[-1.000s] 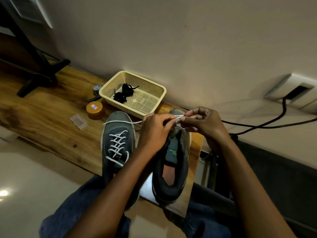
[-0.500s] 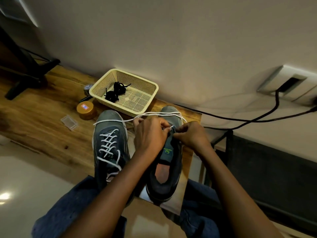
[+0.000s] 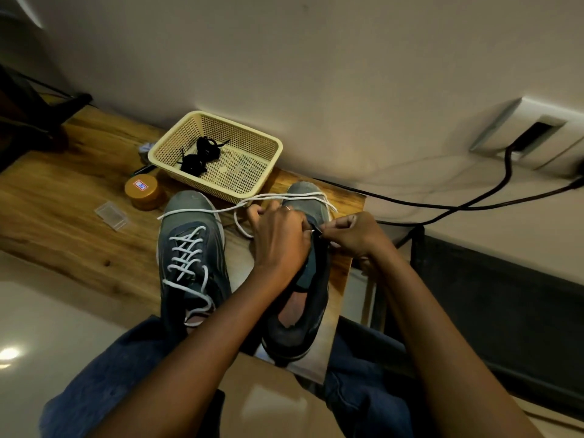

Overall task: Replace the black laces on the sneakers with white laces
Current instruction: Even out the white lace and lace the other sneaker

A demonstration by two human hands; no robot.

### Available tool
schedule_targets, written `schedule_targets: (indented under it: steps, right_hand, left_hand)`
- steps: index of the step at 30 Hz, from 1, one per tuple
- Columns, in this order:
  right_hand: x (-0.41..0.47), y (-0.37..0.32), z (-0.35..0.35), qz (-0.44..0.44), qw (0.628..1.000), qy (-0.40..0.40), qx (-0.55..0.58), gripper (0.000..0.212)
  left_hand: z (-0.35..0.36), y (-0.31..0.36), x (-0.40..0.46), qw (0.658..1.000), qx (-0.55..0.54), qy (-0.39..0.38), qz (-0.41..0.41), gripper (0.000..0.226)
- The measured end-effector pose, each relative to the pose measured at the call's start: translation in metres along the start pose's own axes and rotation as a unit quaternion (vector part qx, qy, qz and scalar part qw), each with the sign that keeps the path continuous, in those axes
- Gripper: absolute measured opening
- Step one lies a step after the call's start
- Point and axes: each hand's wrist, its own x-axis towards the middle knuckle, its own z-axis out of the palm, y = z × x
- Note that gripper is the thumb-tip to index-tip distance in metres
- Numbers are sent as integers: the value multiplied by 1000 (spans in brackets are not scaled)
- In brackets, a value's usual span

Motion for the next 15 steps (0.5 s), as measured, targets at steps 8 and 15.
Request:
schedule_targets:
  steps: [8,15]
  right_hand:
    - [-3,0,0,-25,1000,1,-19,7]
    - [-5,-1,-3,-25,1000,-7,-9,8]
  left_hand:
    - [10,-3,-3,999,-31,-2,-7,10]
    - [13,-4,-2,999,-43,2,-16,7]
